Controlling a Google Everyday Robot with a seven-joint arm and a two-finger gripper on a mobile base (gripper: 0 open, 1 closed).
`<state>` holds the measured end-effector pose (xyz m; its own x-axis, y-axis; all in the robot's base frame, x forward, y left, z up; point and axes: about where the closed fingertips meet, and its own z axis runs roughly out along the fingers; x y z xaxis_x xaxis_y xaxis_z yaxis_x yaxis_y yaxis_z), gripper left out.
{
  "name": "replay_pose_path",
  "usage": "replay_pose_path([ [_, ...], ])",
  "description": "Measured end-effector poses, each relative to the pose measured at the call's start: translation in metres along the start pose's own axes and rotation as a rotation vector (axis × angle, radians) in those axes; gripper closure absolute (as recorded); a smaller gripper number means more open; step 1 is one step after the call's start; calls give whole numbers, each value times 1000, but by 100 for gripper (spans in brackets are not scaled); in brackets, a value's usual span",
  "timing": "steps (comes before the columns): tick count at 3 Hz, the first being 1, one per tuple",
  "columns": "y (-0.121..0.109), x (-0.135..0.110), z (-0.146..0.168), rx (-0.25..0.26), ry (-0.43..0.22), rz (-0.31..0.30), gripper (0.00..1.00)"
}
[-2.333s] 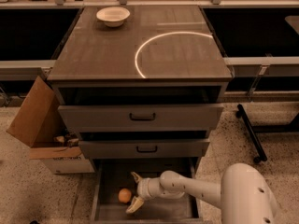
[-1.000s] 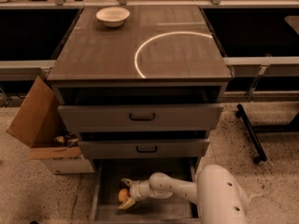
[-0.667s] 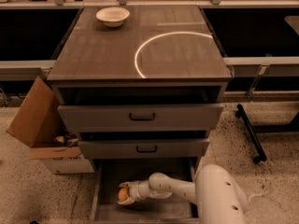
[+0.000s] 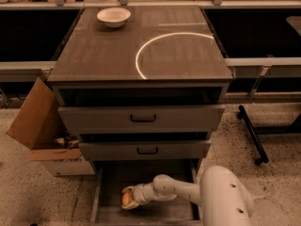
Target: Pick orange from bottom drawer and place on counter
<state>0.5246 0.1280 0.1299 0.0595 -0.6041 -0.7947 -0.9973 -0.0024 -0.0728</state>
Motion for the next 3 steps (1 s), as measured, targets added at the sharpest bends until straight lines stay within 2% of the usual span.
replay_pose_path([
  [1, 11, -19, -44, -18, -79, -18, 100],
  [2, 25, -43, -122, -3, -217, -48, 100],
  [3, 36, -52, -175, 34, -298, -62, 100],
])
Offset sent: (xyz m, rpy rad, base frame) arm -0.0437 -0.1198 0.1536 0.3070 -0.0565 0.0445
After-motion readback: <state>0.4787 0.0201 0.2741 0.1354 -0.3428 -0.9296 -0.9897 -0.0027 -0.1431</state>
